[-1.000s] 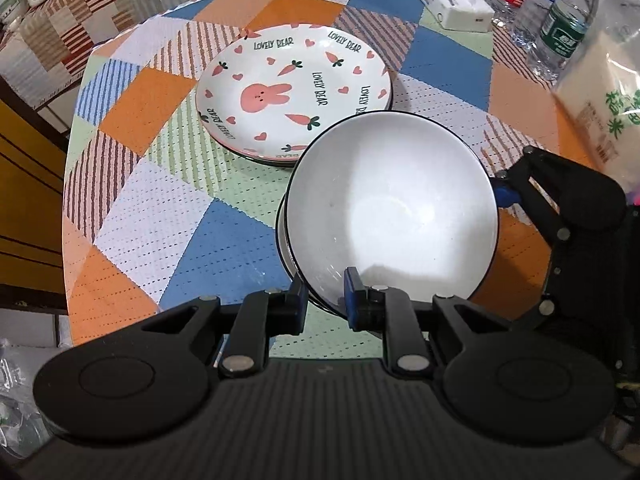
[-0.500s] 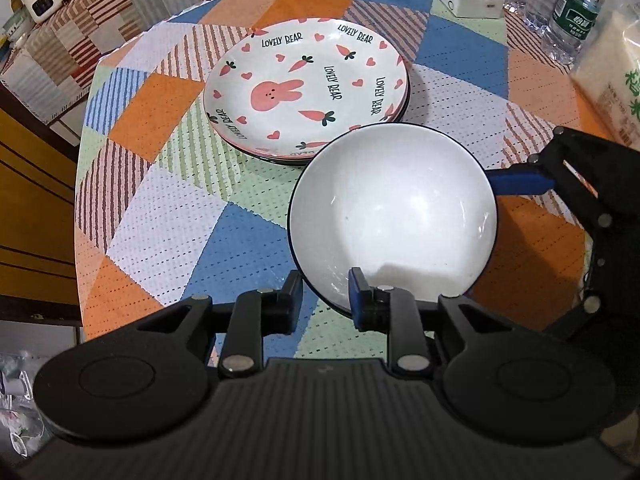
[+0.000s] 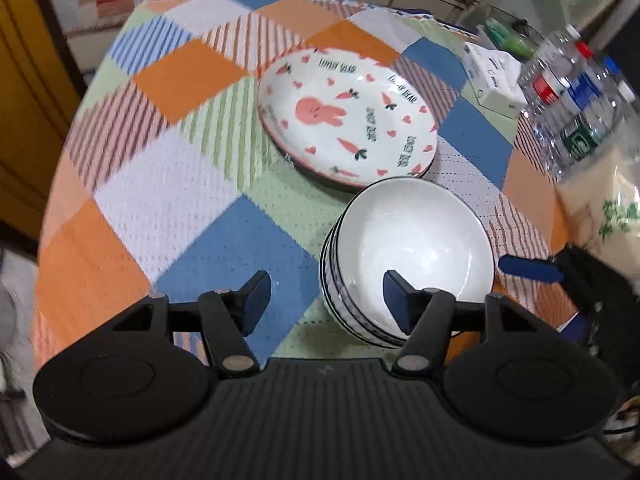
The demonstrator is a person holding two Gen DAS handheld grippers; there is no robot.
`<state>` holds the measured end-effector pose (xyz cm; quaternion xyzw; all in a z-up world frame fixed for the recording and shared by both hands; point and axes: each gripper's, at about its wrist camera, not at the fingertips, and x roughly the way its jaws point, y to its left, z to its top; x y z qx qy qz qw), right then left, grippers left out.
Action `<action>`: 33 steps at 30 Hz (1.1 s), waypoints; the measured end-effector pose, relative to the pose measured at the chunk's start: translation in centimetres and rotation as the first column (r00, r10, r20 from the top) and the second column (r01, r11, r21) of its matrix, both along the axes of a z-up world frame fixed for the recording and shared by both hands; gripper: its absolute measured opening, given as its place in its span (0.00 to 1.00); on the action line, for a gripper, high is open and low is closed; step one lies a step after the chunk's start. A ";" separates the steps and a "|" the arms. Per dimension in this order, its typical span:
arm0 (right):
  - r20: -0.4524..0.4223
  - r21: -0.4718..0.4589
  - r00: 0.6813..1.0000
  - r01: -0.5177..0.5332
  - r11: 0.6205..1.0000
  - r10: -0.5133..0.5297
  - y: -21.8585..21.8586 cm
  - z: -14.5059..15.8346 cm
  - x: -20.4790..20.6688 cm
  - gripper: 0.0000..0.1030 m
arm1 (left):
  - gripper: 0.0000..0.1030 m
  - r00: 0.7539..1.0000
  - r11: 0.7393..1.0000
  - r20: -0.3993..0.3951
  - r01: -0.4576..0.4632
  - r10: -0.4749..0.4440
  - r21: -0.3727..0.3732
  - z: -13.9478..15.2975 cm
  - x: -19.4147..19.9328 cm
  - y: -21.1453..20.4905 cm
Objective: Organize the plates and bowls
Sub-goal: 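Grip the three stacked bowls with the left gripper while the right gripper supports them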
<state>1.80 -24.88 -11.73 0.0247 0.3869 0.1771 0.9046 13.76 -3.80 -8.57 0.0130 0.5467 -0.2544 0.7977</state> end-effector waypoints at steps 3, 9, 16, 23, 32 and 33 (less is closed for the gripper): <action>-0.001 -0.055 0.999 -0.038 0.998 0.038 0.4 -1.3 0.0 0.98 | 0.61 0.998 0.999 -0.054 -0.034 0.032 -0.034 -1.5 0.4 0.4; -0.009 -0.073 0.995 -0.102 0.992 0.101 1.4 -4.3 1.3 0.98 | 0.62 0.991 0.991 -0.095 -0.100 0.092 -0.085 -4.2 0.3 0.8; -0.002 -0.035 0.995 -0.101 0.994 0.101 2.0 -6.6 2.9 0.97 | 0.62 0.991 0.985 -0.093 -0.109 0.098 -0.131 -4.9 0.0 1.4; -0.020 0.062 0.998 -0.051 0.997 0.052 2.1 -7.3 3.6 0.97 | 0.55 0.994 0.988 -0.076 -0.085 0.076 -0.130 -5.5 -0.1 0.9; 0.044 0.007 0.999 -0.027 1.000 0.027 3.6 -8.3 4.0 1.00 | 0.38 0.985 0.966 -0.143 -0.126 0.095 -0.226 -7.0 0.1 0.8; 0.056 0.000 0.998 -0.023 1.000 0.023 3.7 -8.4 3.9 1.00 | 0.38 0.986 0.966 -0.139 -0.126 0.096 -0.228 -7.1 0.0 0.7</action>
